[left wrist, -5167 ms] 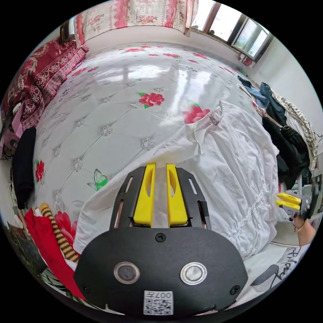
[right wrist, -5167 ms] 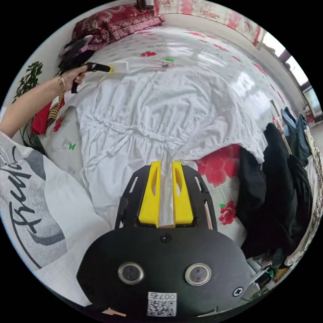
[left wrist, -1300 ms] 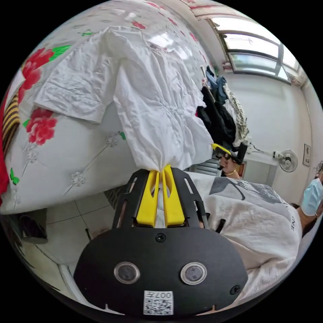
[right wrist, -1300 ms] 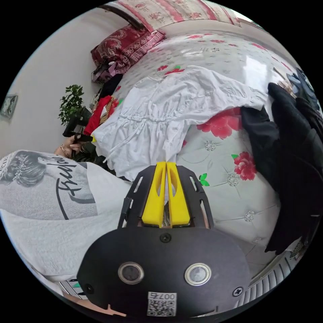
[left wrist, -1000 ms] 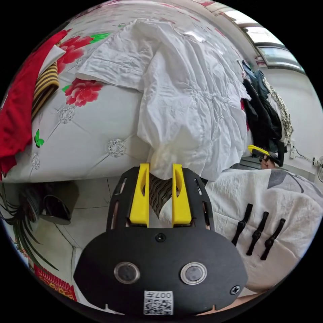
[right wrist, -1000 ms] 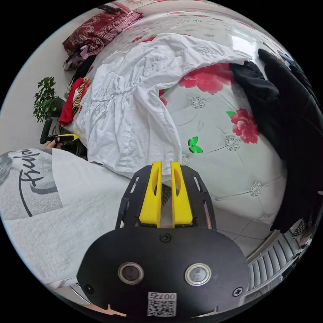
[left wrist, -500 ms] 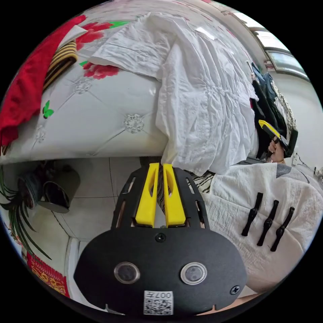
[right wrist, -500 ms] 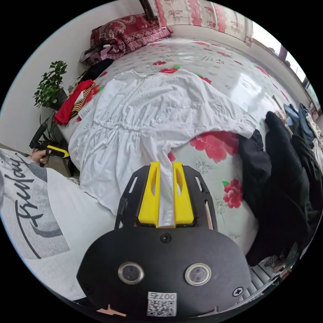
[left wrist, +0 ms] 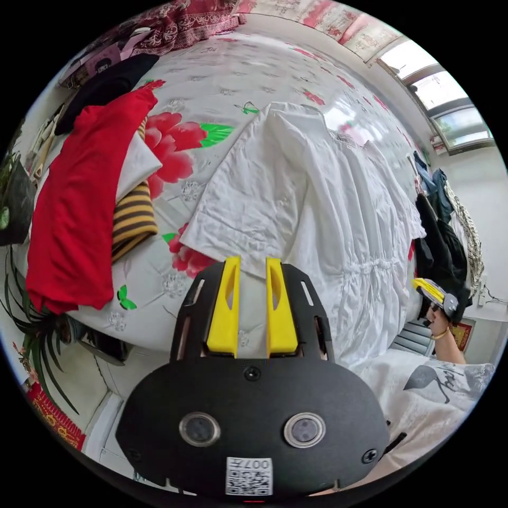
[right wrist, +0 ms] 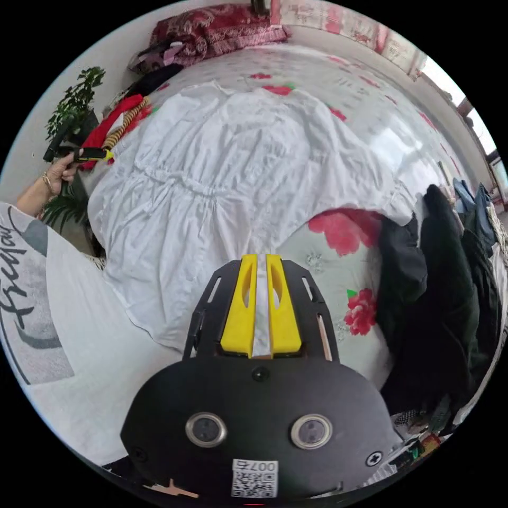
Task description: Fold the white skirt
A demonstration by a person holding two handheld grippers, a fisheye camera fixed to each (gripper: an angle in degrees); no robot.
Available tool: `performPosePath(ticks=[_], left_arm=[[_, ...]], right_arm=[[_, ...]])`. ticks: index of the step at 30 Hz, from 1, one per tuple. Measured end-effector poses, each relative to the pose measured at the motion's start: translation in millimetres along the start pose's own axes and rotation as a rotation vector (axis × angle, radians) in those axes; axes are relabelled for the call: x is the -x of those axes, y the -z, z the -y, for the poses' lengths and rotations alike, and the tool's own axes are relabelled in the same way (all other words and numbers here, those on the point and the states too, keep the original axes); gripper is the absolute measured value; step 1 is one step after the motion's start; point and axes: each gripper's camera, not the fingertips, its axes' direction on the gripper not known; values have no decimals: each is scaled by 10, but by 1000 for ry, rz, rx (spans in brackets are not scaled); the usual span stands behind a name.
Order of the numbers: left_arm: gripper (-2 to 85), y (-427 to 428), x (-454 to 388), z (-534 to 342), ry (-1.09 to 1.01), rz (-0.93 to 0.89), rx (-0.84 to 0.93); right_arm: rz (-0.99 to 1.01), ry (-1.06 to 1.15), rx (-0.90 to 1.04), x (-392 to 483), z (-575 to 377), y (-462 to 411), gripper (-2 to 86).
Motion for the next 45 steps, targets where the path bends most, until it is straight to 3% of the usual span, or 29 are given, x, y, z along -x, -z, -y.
performPosePath(ticks=[4, 10, 13, 14, 16, 20, 25, 27, 32, 37, 40, 45], left_arm=[[64, -106, -167, 333, 6, 68, -5], [34, -249, -275, 578, -83, 213, 65], [8, -253, -313, 697, -133, 385, 97], [-2, -275, -274, 757, -118, 482, 121], [-6, -285, -157, 846, -96, 530, 154], [-9, -177, 117, 997, 1, 500, 145], [-9, -101, 147, 899, 3, 518, 112], [-9, 61, 168, 776, 39, 499, 48], [-3, 621, 457, 30, 256, 202, -159], [49, 587, 782, -570, 420, 10, -204], [97, 358, 1053, -639, 505, -64, -137], [106, 242, 1371, -597, 602, -14, -161]], right_arm=[[-77, -103, -47, -325, 436, 80, 4], [-168, -135, 47, -705, 1083, -468, 3], [-207, -96, 204, -791, 1200, -930, 2], [-226, -7, 79, -744, 1137, -861, 1], [-346, 24, 119, -812, 1089, -1005, 0], [-490, 44, 146, -1107, 1067, -1076, -2], [-350, -126, 161, -1453, 1137, -913, -2], [-311, -189, 43, -1425, 1023, -597, -2], [-201, -307, -150, -1109, 486, -86, -3], [-39, -294, -149, -530, -10, -42, -3], [34, -231, -109, -208, -133, -41, -3], [74, -111, -97, 84, -163, 222, -2]])
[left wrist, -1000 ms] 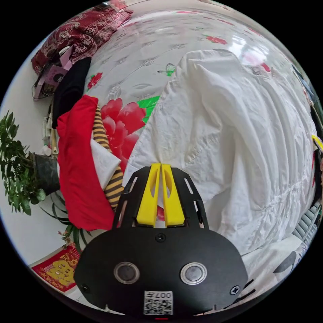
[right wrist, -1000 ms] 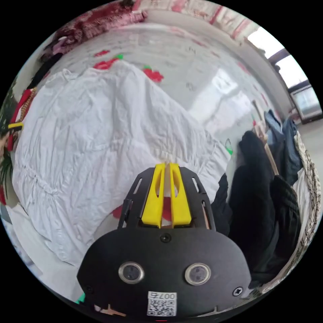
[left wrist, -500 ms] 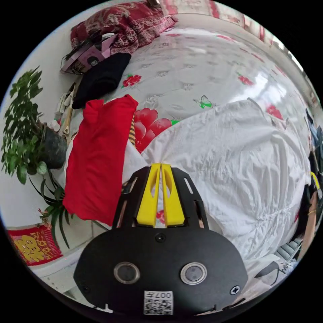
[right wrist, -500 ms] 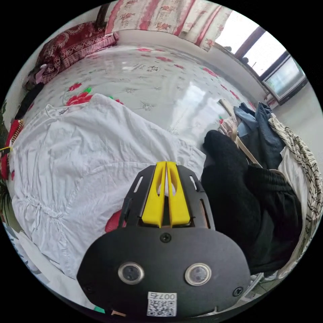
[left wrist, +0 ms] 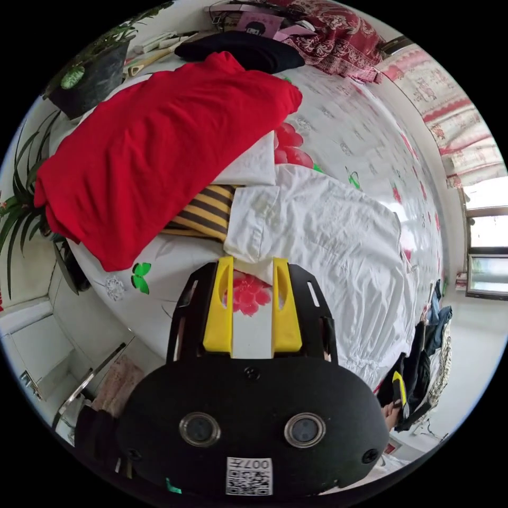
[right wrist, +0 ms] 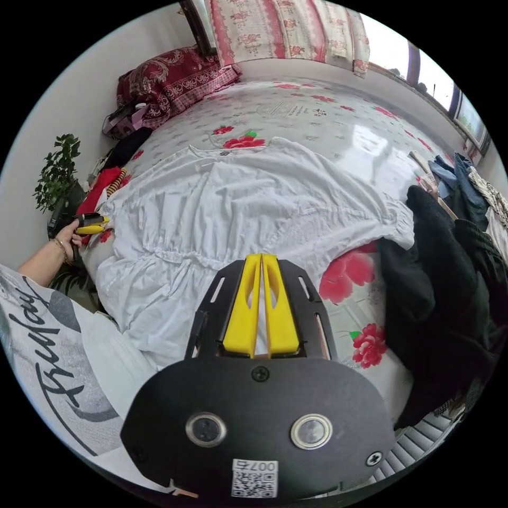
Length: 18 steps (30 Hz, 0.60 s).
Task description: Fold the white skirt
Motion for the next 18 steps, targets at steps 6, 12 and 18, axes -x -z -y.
performPosePath(ticks=[6, 12, 18], left_arm=[[14, -62, 180, 56, 121, -134, -86], [-7, 412, -529, -21, -216, -217, -258], [-4, 576, -1894, -803, -888, -369, -264]], right_arm=[[-62, 63, 6, 74, -86, 212, -2], [-86, 34, 2, -49, -260, 334, -2], [-50, -15, 3, -263, -289, 343, -3]])
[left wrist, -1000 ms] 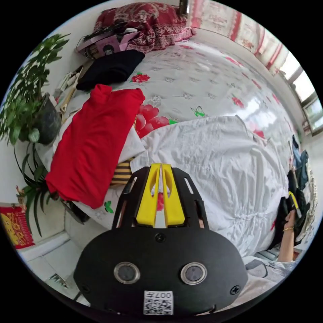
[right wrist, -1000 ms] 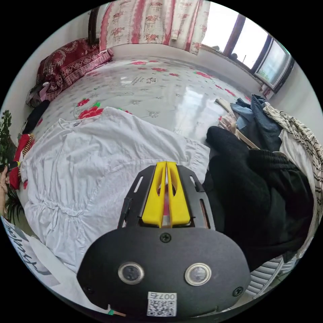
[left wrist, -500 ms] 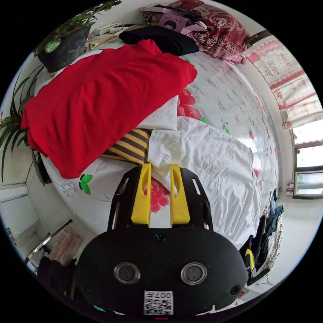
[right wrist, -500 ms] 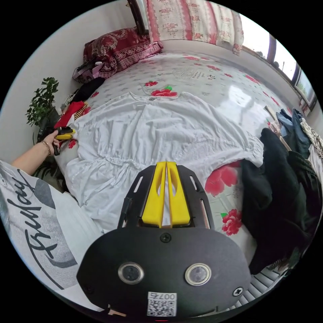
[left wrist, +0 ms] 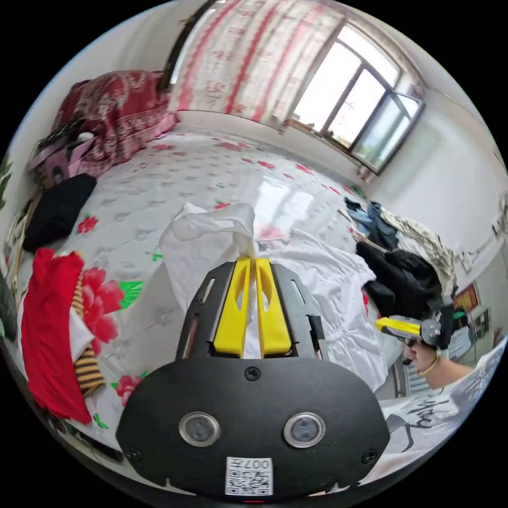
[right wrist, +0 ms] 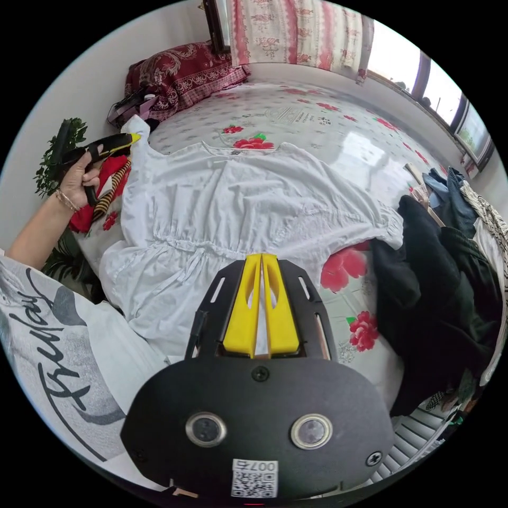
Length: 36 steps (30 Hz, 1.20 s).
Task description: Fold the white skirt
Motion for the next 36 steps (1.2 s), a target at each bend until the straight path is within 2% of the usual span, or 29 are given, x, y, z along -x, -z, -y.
performPosePath(ticks=[2, 5, 9, 13, 17, 19, 22, 23, 25, 28, 32, 36], left_arm=[[5, -496, -391, -107, -117, -71, 157], [29, -972, -558, -356, -125, -5, 355], [59, -831, -615, -554, -163, -38, 328], [73, -509, -567, -693, -216, 47, 297], [70, -482, -411, -821, -170, 131, 339], [70, -590, -326, -884, -122, 140, 384], [68, -873, -191, -1053, -79, 195, 492], [63, -817, -190, -1057, -85, 180, 437], [64, -844, -160, -1018, -52, 170, 481], [63, -680, -195, -912, -57, 170, 407], [62, -493, -200, -589, -66, 151, 278], [65, -728, -89, -201, -89, 170, 272]], right_arm=[[23, -10, -5, -59, 24, -4, -2], [73, -8, 1, -147, 102, -17, -2], [151, 38, -13, -240, 300, -43, 1], [245, 91, -29, -220, 628, -137, 7], [332, 237, -104, 16, 986, -254, 14], [341, 275, -56, 93, 1107, -451, 18], [297, 281, 196, 60, 1175, -1072, 24], [326, 252, 169, -55, 1156, -1096, 26], [359, 198, 121, -275, 1129, -952, 29], [337, 111, 0, -771, 1009, -555, 39], [235, -282, -144, -1990, 631, -99, 52], [209, -724, -164, -3061, 115, -98, 66]])
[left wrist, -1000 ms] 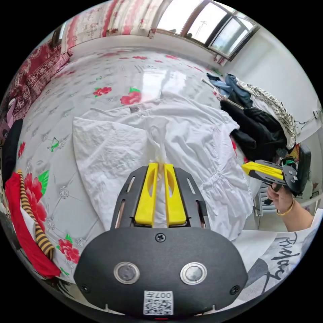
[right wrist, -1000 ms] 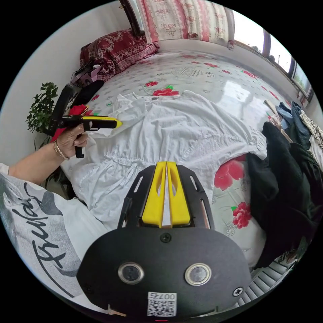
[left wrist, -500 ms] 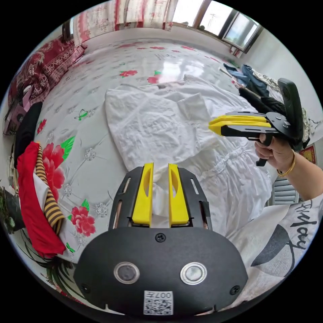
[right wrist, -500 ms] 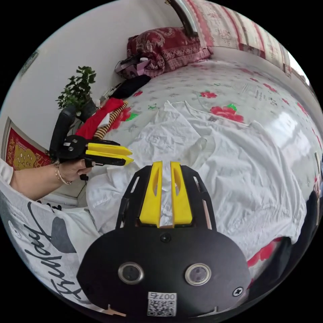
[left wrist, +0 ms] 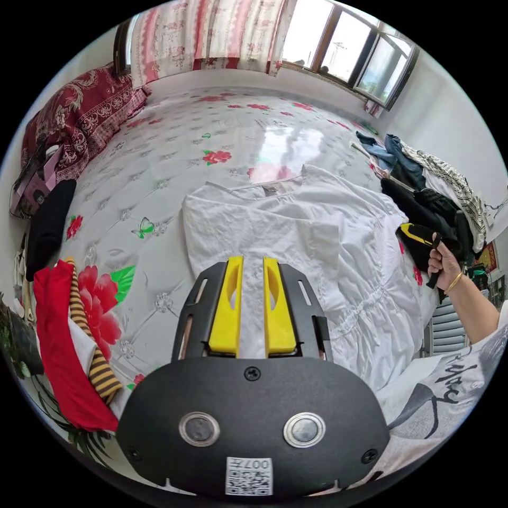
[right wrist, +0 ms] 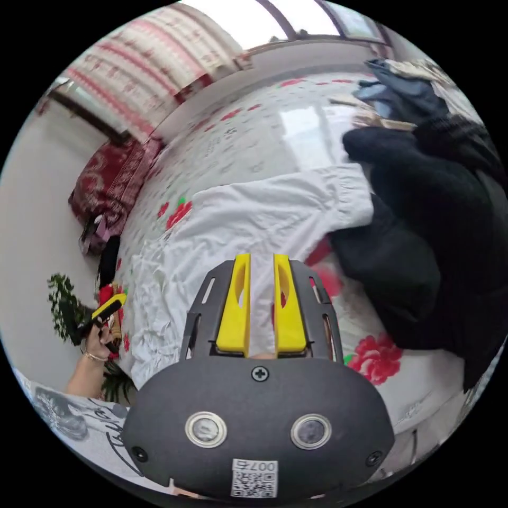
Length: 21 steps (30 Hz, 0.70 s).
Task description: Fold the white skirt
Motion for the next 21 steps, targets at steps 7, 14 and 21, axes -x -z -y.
performPosePath(ticks=[7, 14, 21], left_arm=[[53, -727, 349, 522, 127, 4, 140], [40, -537, 535, 475, 207, 9, 68], [38, -244, 587, 55, 232, 15, 17]], right_arm=[[147, -262, -60, -496, 98, -238, 67], [172, -90, -142, 63, 126, -136, 2], [-65, 1026, -36, 2592, -864, -312, -3]])
